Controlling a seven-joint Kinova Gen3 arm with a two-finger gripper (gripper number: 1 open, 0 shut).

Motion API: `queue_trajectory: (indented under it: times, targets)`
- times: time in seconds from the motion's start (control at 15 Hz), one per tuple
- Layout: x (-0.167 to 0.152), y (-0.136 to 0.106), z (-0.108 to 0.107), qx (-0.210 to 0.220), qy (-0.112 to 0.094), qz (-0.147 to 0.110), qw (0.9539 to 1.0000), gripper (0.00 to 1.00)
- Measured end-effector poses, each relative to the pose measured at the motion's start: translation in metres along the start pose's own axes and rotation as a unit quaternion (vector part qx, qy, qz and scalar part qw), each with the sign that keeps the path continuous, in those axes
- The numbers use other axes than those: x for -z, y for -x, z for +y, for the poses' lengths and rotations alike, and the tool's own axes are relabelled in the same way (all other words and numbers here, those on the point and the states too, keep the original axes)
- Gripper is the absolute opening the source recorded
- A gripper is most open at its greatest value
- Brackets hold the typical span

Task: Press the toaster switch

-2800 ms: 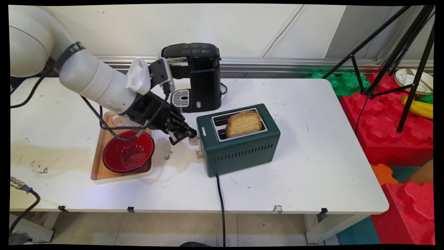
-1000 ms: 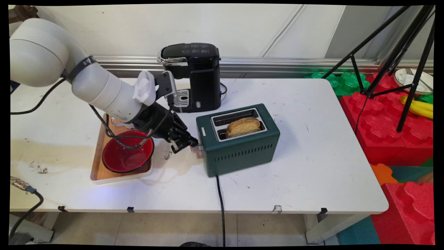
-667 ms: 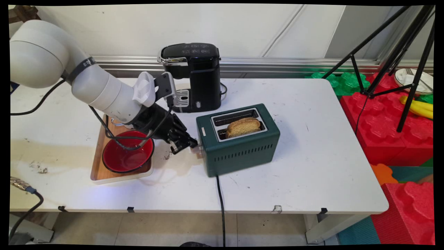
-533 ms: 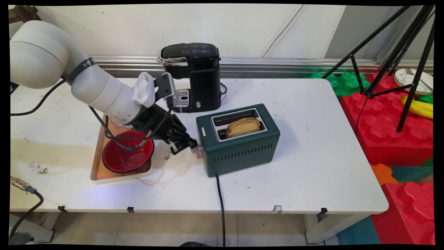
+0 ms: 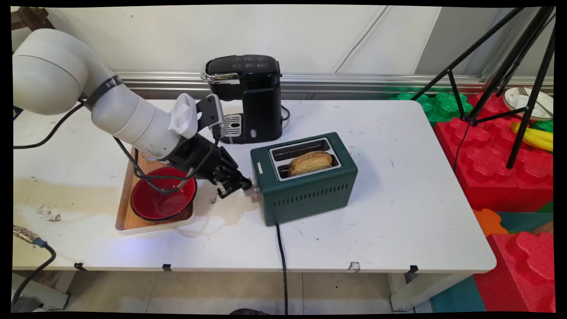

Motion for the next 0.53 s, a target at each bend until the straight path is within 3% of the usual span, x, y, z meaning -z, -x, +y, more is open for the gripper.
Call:
queue_trajectory:
  times: [0.53]
  targets:
    - [-0.0004, 0.0019, 0.0013, -0.001, 0.002, 0.001, 1.0000, 0.00]
